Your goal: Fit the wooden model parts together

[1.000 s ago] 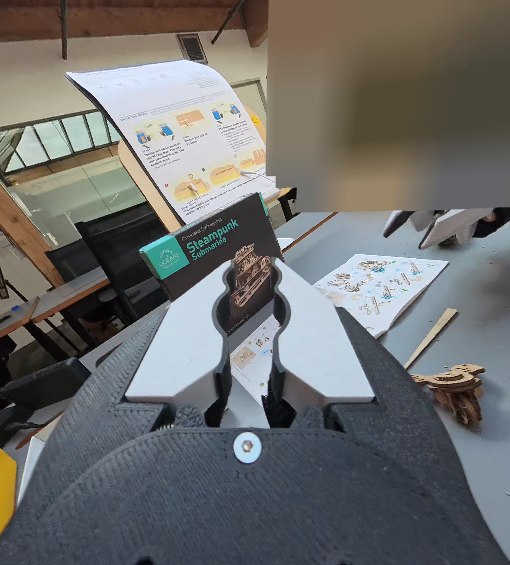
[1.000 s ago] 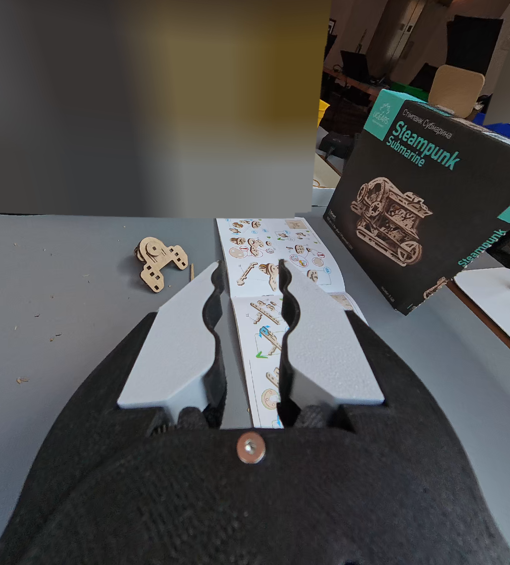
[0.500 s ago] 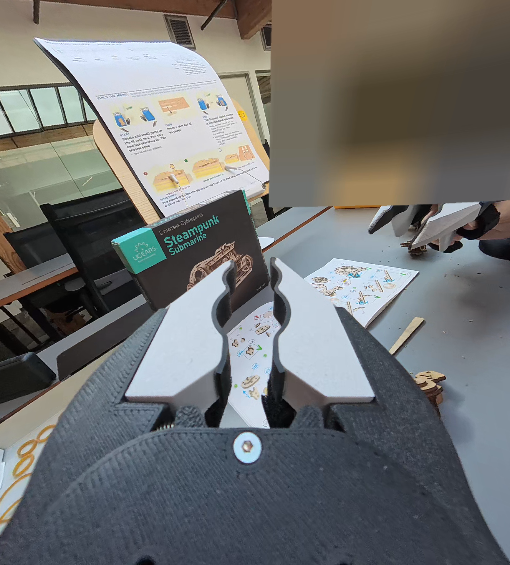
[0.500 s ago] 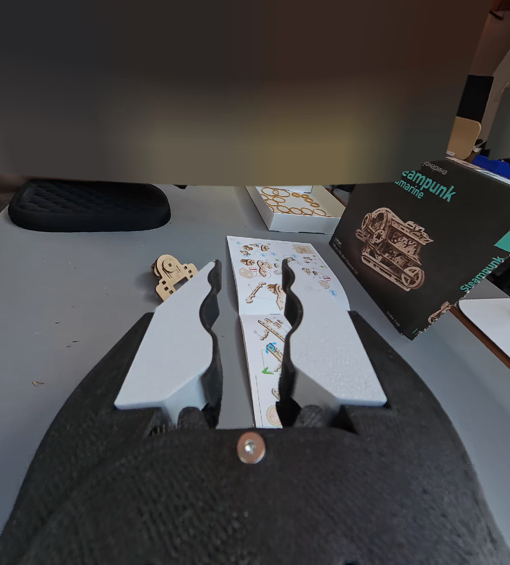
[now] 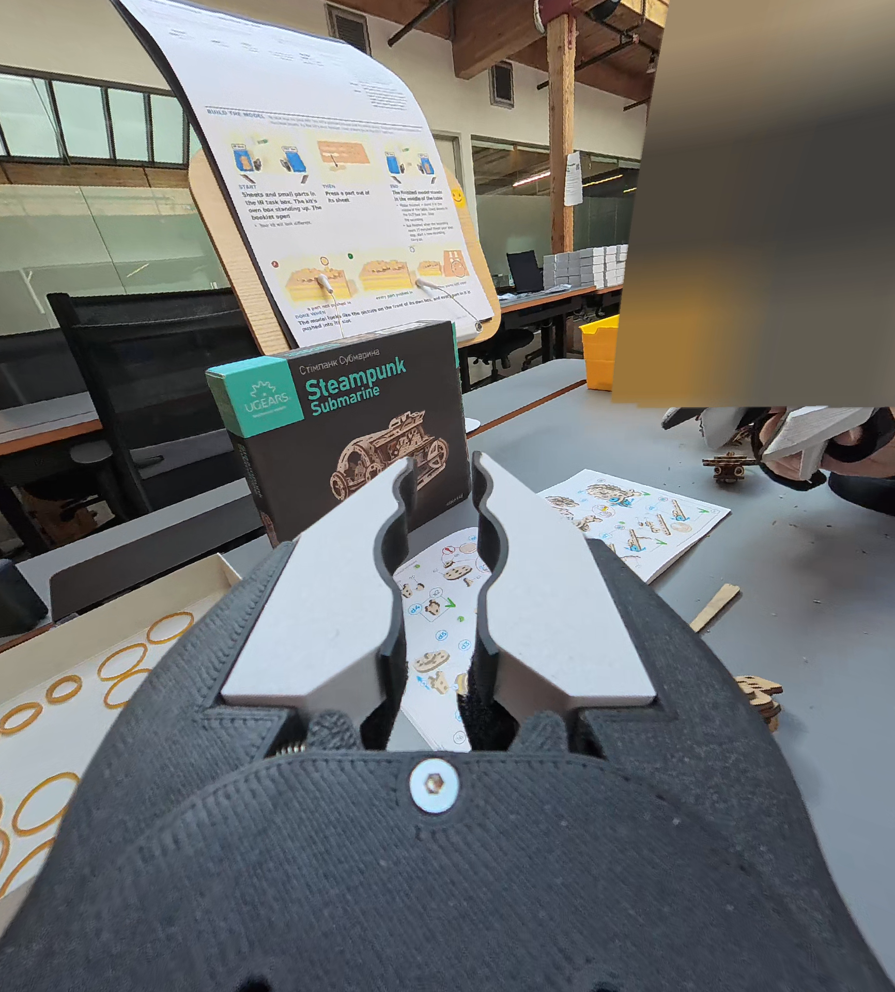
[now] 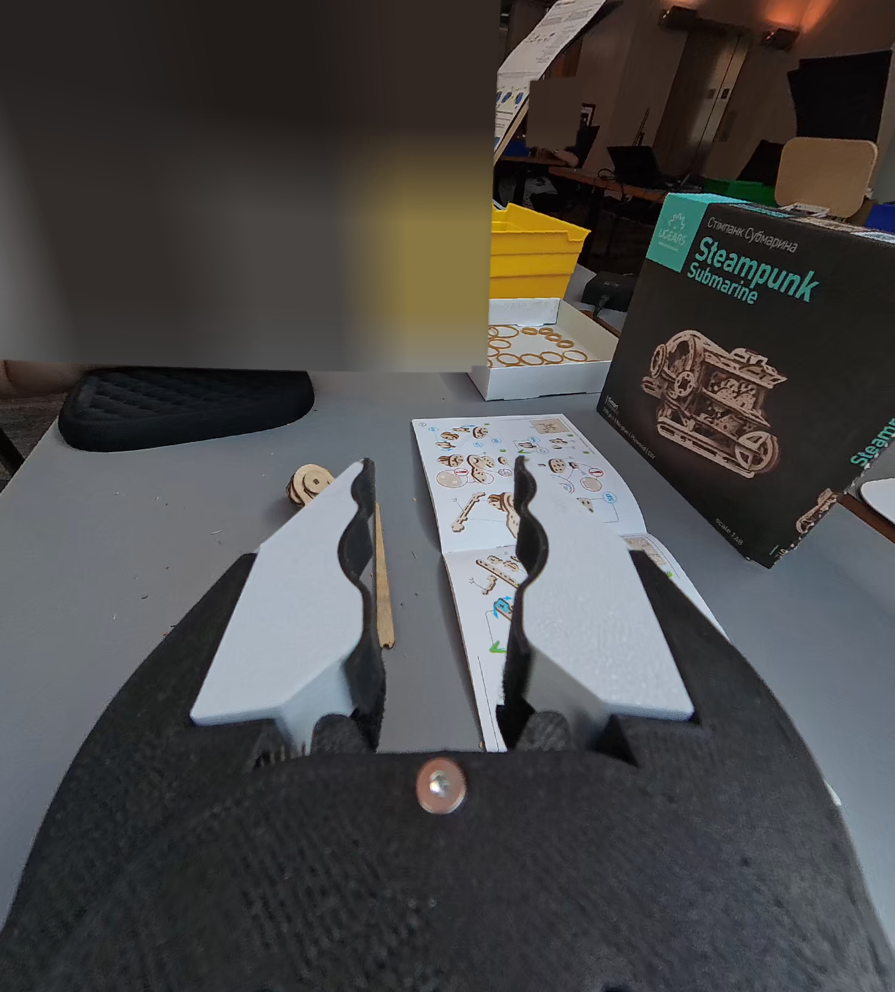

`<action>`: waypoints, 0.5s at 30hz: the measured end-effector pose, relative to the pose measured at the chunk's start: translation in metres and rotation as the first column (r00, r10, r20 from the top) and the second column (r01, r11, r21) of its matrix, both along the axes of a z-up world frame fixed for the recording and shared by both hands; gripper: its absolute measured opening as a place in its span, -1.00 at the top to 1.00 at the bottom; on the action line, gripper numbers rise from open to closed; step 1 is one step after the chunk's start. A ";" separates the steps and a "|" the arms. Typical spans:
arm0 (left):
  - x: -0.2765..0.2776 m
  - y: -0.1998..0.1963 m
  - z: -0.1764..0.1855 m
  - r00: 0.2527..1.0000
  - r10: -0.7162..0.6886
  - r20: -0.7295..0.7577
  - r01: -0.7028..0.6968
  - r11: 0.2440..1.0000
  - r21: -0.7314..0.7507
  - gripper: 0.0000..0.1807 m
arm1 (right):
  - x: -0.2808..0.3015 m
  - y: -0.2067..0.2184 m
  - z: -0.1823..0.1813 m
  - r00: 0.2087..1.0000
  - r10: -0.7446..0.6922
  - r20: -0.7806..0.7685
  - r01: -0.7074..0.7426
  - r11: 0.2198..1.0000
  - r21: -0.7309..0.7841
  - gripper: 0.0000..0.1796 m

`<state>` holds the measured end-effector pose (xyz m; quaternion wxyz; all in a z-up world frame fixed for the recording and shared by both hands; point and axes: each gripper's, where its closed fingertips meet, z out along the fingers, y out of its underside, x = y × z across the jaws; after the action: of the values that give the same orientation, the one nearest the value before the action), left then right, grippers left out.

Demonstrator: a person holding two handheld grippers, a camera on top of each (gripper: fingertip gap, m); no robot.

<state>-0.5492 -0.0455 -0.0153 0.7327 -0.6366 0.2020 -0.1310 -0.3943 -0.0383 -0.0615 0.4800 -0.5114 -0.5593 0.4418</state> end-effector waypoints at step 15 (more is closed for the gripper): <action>0.006 0.003 -0.019 0.991 -0.016 -0.129 0.010 0.999 -0.040 0.79 | 0.015 0.029 0.027 0.976 -0.181 -0.121 0.176 0.983 -0.050 0.46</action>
<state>-0.5428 -0.0420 -0.0344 0.7044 -0.6568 0.2507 -0.0981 -0.3793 -0.0091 -0.0345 0.5418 -0.5402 -0.4711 0.4390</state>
